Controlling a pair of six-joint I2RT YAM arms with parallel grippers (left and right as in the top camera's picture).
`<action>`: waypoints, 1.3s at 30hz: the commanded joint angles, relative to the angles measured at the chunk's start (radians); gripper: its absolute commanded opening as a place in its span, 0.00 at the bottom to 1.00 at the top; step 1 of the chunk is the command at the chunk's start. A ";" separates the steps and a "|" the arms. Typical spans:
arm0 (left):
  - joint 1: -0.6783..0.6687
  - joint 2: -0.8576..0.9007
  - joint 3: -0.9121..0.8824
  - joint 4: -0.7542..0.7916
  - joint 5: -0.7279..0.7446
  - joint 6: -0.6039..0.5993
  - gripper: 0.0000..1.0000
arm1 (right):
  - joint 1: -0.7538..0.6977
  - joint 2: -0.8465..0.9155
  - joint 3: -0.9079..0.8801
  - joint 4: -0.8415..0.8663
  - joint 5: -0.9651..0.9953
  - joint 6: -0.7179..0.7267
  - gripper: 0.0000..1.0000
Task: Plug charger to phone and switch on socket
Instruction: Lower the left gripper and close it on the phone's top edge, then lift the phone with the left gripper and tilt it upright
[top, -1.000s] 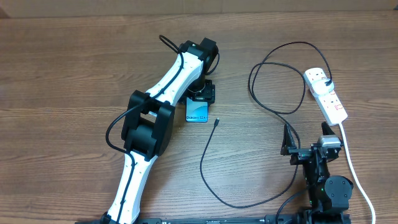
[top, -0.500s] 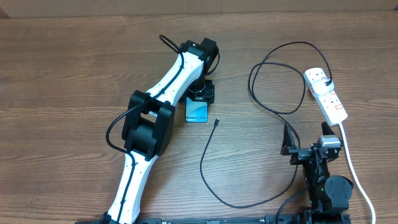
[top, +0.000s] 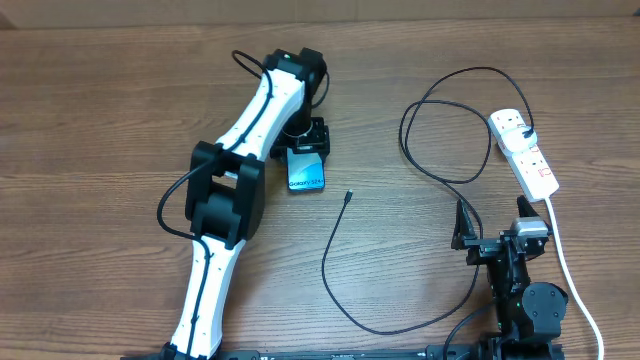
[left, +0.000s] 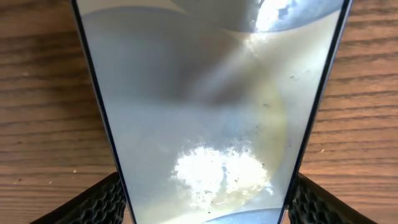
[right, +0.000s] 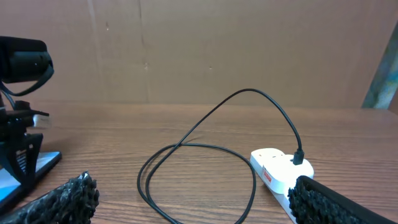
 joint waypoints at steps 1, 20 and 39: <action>-0.005 0.004 0.029 -0.017 0.045 -0.005 0.73 | 0.003 -0.008 -0.010 0.006 0.009 0.002 1.00; 0.028 0.004 0.030 -0.033 0.332 0.039 0.73 | 0.003 -0.008 -0.010 0.006 0.009 0.002 1.00; 0.087 0.004 0.030 -0.036 0.883 0.126 0.74 | 0.003 -0.008 -0.010 0.006 0.009 0.002 1.00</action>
